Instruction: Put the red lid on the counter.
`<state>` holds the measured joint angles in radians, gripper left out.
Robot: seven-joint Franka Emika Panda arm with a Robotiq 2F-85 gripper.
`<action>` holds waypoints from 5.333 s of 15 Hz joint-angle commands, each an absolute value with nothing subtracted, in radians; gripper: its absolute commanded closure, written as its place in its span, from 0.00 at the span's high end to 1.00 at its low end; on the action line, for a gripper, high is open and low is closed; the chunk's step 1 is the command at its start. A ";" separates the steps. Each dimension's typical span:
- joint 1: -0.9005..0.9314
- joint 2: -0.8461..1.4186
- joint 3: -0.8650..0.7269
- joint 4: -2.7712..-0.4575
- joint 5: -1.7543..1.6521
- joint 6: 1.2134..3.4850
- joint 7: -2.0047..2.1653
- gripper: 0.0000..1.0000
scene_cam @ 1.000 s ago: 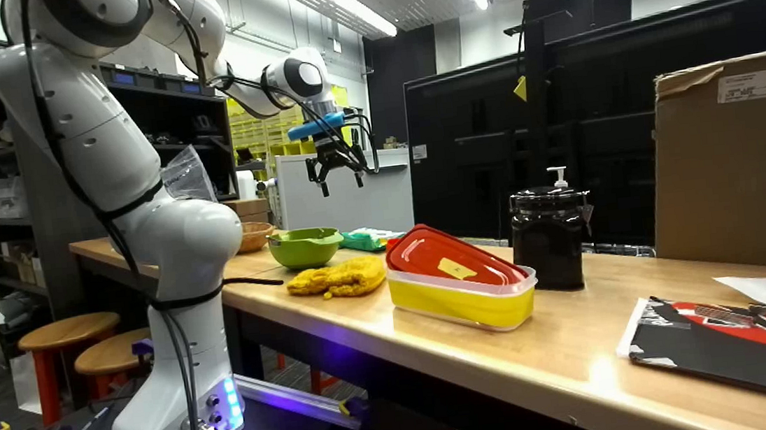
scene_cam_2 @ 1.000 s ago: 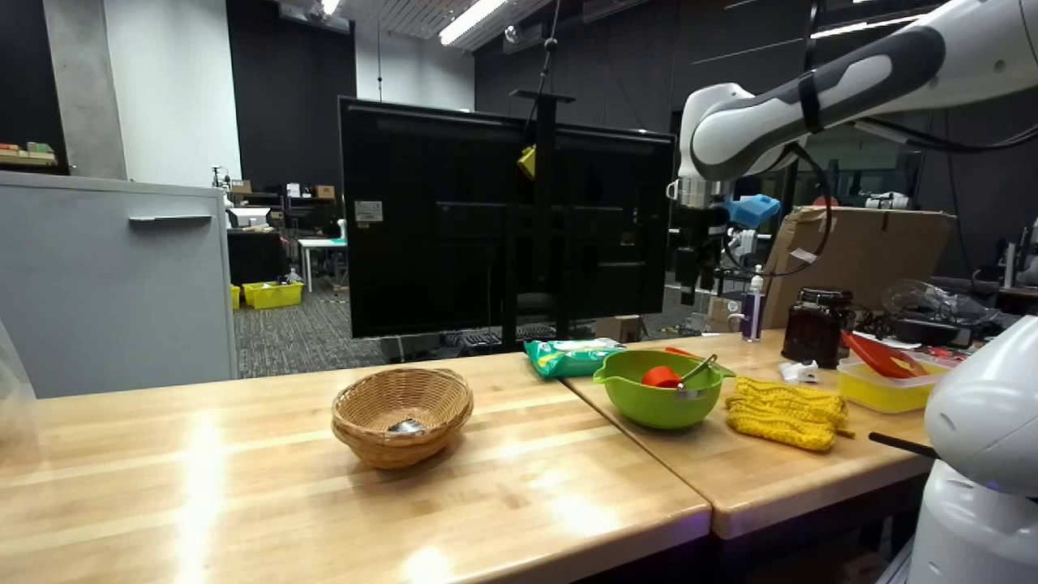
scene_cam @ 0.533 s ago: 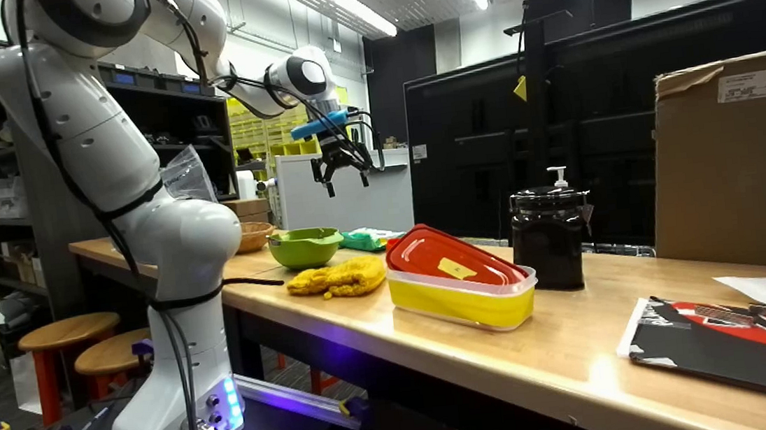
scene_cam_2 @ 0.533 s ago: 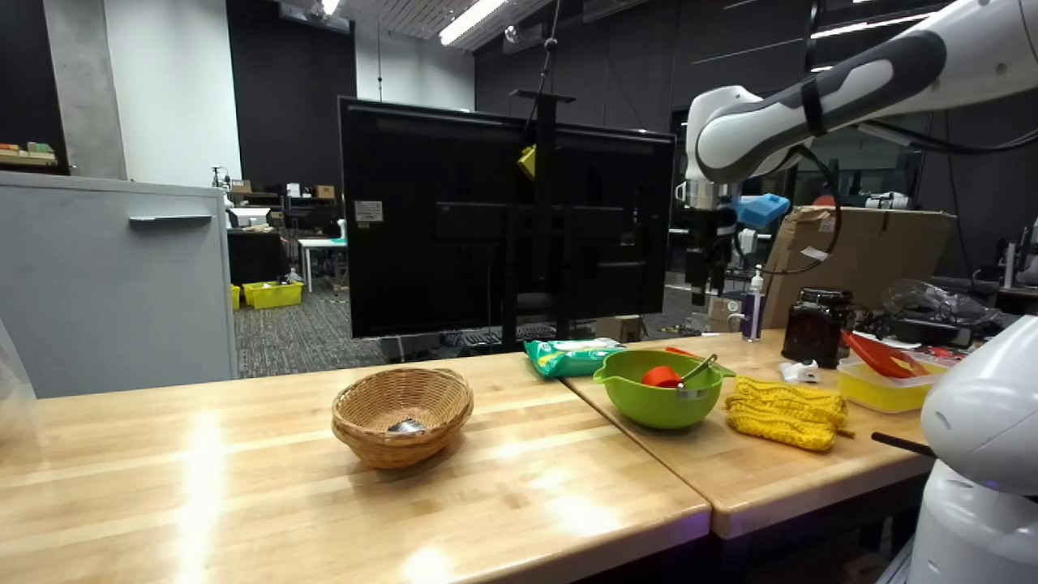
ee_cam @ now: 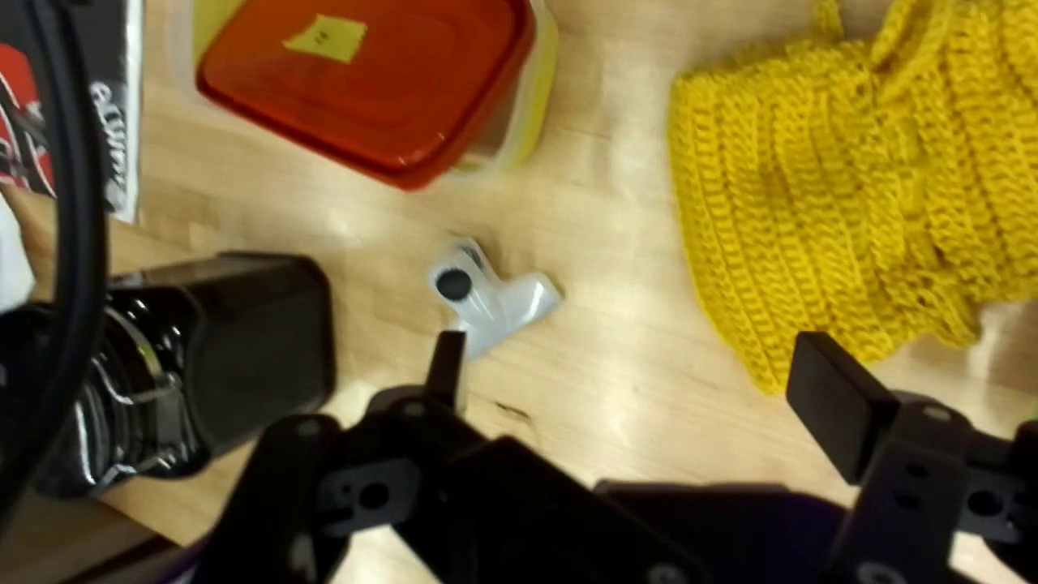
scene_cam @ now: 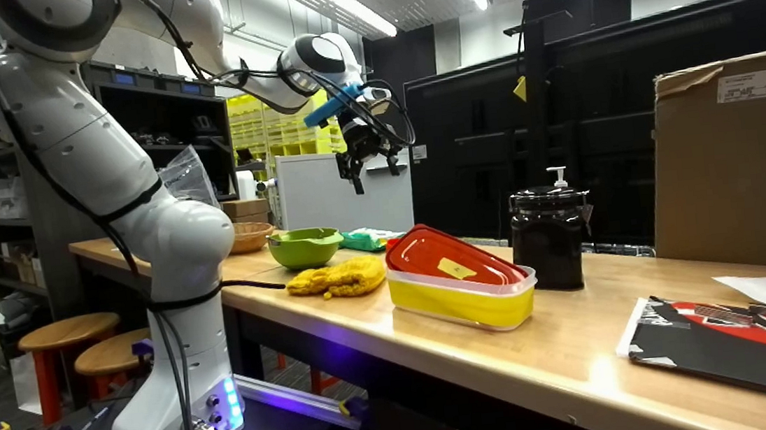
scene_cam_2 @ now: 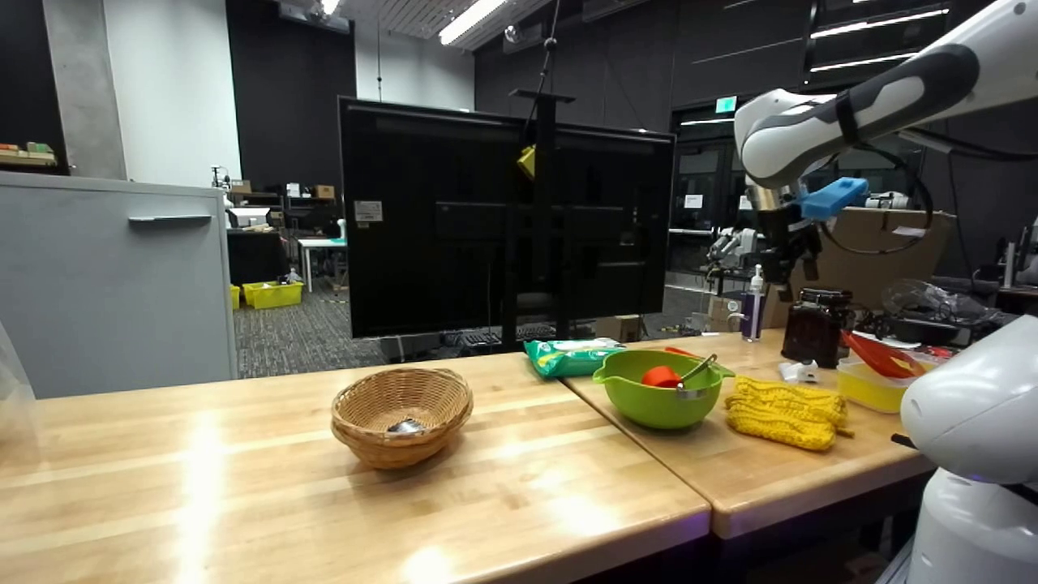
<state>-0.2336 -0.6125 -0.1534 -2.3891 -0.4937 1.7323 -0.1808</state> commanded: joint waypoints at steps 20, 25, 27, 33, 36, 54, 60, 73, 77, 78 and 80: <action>-0.275 -0.644 -0.191 -2.573 -0.846 1.602 0.220 1.00; -0.265 -0.617 -0.198 -2.583 -0.860 1.627 0.231 1.00; -0.260 -0.602 -0.202 -2.581 -0.861 1.648 0.233 1.00; -0.261 -0.534 -0.220 -2.562 -0.854 1.741 0.220 1.00; -0.273 -0.490 -0.234 -2.550 -0.860 1.788 0.213 1.00; -0.318 -0.344 -0.356 -2.457 -0.937 1.926 0.131 0.28; -0.317 -0.340 -0.347 -2.444 -0.931 1.910 0.127 0.00; -0.310 -0.405 -0.289 -2.430 -0.908 1.755 0.154 0.62; -0.325 -0.452 -0.305 -2.452 -0.895 1.682 0.178 0.92; -0.329 -0.461 -0.311 -2.460 -0.889 1.673 0.186 0.98; -0.335 -0.479 -0.321 -2.474 -0.876 1.659 0.195 1.00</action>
<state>-0.3213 -0.4266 -0.3116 -2.4406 -0.8986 1.6823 0.1767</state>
